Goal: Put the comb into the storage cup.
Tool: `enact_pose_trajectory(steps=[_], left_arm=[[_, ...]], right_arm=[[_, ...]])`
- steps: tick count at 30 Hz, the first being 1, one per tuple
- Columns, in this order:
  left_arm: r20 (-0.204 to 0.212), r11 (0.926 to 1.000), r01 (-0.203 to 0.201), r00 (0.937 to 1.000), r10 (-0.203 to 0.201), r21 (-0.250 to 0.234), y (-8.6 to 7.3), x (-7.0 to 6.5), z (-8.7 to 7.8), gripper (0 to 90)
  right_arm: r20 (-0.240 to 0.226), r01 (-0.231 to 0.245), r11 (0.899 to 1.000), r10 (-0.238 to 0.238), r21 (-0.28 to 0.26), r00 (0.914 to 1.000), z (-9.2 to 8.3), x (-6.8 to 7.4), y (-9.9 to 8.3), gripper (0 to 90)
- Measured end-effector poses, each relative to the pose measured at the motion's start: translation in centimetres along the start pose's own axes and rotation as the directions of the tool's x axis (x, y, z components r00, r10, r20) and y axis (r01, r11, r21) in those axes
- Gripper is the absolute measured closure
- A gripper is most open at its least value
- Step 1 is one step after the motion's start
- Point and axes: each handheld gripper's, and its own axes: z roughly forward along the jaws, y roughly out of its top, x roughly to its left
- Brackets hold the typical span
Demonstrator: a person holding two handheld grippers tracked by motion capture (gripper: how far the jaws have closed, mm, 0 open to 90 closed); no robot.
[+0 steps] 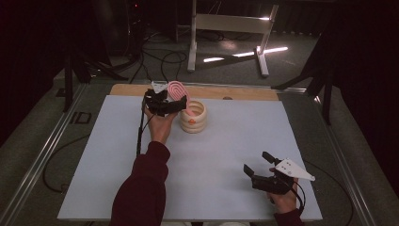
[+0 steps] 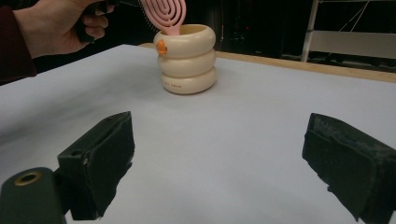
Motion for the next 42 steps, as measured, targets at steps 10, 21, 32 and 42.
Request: enact_pose_trajectory(steps=[10, 21, 32, 42], left_arm=[[0.011, 0.9994, -0.034, 0.9994, 0.034, 0.003, 0.1, 0.2, -0.8, 0.3], [0.039, 0.997, -0.077, 0.9963, 0.077, 0.005, 0.4, 0.5, -1.9, 0.3], [0.081, 0.996, -0.089, 0.9926, 0.09, -0.009, 0.6, 1.3, -3.8, 0.3], [0.101, 0.9857, -0.167, 0.9806, 0.168, -0.019, 0.1, 1.6, -6.1, 0.3]], right_arm=[[0.0, 0.0, 1.0, 0.0, 0.0, 1.0, 0.0, 0.0, 0.0, 9.0], [0.001, 0.0, 1.0, 0.0, 0.0, 1.0, 0.0, 0.1, 0.0, 9.0], [0.002, 0.003, 1.0, -0.003, 0.003, 1.0, 0.1, 0.1, -0.1, 9.0], [0.002, 0.006, 1.0, -0.006, 0.007, 1.0, 0.1, 0.2, -0.1, 9.0]])
